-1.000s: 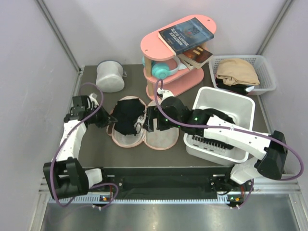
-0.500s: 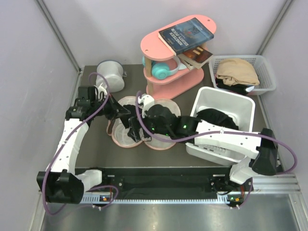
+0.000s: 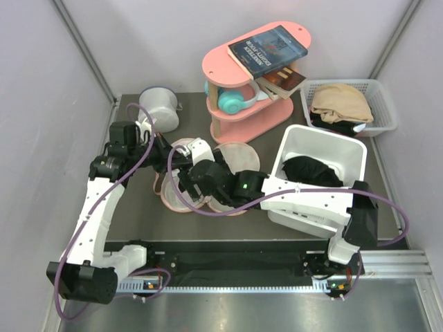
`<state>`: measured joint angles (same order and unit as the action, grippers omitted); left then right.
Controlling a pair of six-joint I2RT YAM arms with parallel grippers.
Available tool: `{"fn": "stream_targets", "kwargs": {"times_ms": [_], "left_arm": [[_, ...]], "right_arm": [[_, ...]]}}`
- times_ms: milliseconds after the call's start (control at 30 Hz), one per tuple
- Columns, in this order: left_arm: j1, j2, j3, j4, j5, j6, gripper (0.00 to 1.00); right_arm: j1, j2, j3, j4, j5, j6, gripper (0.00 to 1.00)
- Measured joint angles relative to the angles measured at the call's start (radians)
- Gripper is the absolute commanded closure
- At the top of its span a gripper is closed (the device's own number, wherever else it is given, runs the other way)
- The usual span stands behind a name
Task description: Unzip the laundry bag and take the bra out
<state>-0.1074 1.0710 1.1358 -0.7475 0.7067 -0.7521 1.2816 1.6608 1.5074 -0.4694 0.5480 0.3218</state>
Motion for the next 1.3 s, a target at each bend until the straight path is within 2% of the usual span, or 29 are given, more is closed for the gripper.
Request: {"fn": "stream_targets", "kwargs": {"times_ms": [67, 133, 200, 233, 267, 300, 333, 367, 400, 433, 533, 600, 800, 933, 1100, 1300], "left_arm": [[-0.001, -0.004, 0.005, -0.013, 0.026, -0.008, 1.00], [-0.004, -0.004, 0.006, -0.018, 0.050, -0.011, 1.00], [-0.005, -0.004, 0.007, -0.018, 0.077, -0.013, 1.00], [-0.005, -0.004, 0.007, -0.017, 0.093, -0.013, 1.00], [-0.005, -0.004, 0.007, -0.017, 0.105, -0.013, 0.98], [-0.006, -0.002, 0.007, -0.016, 0.117, -0.012, 0.81], [-0.006, 0.000, 0.007, -0.016, 0.128, -0.012, 0.67], [-0.007, 0.003, 0.008, -0.016, 0.139, -0.008, 0.56], [-0.009, 0.007, 0.011, -0.016, 0.148, -0.006, 0.47], [-0.010, 0.011, 0.015, -0.016, 0.153, -0.009, 0.32], [-0.011, 0.017, 0.039, -0.016, 0.154, -0.006, 0.17], [-0.011, 0.019, 0.060, -0.017, 0.148, -0.002, 0.12], [-0.011, 0.020, 0.114, -0.014, 0.094, 0.018, 0.07], [-0.011, 0.028, 0.113, -0.024, 0.038, 0.042, 0.08], [-0.011, 0.034, 0.113, -0.072, -0.060, 0.106, 0.08], [-0.025, 0.040, 0.114, -0.140, -0.178, 0.187, 0.09]], "right_arm": [[0.000, 0.003, 0.000, -0.010, 0.038, -0.003, 0.28], [0.000, 0.003, 0.000, -0.009, 0.066, -0.013, 0.34], [0.000, 0.002, -0.002, -0.002, 0.084, -0.025, 0.45], [0.000, 0.000, -0.003, 0.003, 0.088, -0.036, 0.61], [0.000, -0.007, -0.010, 0.018, 0.089, -0.047, 0.69], [0.000, -0.014, -0.016, 0.022, 0.090, -0.064, 0.79], [0.000, -0.026, -0.025, 0.032, 0.088, -0.071, 0.93], [0.000, -0.038, -0.034, 0.040, 0.087, -0.079, 0.99], [-0.002, -0.051, -0.043, 0.049, 0.086, -0.086, 1.00], [-0.002, -0.064, -0.051, 0.053, 0.086, -0.093, 1.00], [-0.014, -0.099, -0.061, 0.055, 0.088, -0.099, 1.00], [-0.029, -0.119, -0.061, 0.053, 0.092, -0.101, 1.00], [-0.166, -0.233, -0.061, -0.015, 0.097, -0.095, 1.00], [-0.290, -0.349, -0.048, -0.070, 0.098, -0.094, 1.00], [-0.438, -0.475, 0.047, -0.145, 0.098, -0.099, 1.00], [-0.600, -0.547, 0.095, -0.240, 0.078, -0.076, 1.00]]}}
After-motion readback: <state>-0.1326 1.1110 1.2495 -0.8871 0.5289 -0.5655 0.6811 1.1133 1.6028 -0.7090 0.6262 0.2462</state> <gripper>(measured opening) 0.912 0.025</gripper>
